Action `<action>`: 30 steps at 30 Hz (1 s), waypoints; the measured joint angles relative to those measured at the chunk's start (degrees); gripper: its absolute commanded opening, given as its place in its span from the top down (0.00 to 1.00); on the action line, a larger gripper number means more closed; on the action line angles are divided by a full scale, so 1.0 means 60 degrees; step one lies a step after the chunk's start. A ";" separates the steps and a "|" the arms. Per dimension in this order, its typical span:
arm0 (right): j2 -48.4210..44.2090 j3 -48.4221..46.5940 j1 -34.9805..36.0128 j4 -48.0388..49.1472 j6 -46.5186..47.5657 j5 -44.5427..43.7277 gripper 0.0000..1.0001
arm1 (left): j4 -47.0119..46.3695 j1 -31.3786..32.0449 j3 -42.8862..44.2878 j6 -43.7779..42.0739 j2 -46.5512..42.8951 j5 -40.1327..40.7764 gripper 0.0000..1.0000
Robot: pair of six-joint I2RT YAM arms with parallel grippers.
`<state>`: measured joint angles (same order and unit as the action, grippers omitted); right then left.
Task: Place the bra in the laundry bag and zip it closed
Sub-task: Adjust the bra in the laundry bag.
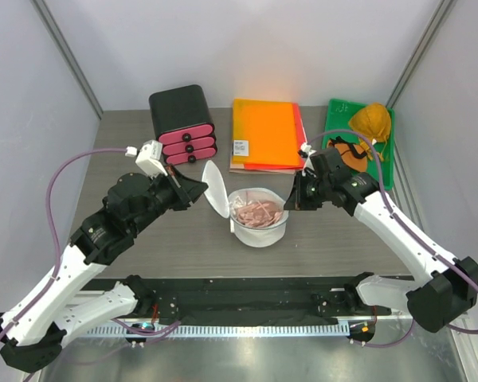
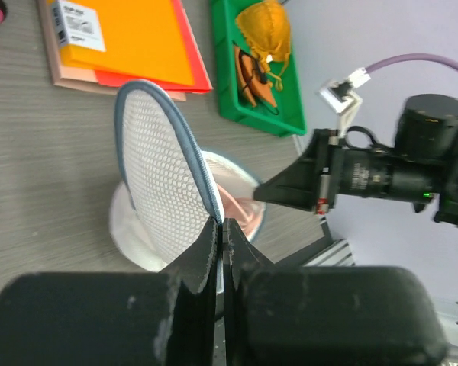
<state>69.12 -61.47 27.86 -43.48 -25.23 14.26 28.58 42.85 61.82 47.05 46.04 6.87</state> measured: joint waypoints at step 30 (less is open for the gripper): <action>0.1290 0.0018 0.0200 -0.0353 0.0637 -0.1053 0.42 | -0.0940 -0.0025 -0.1315 -0.0189 0.1424 -0.1348 1.00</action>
<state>76.86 -61.36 29.06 -45.60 -21.41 7.94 22.94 42.70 53.93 45.91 54.59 -1.21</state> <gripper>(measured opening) 0.551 0.006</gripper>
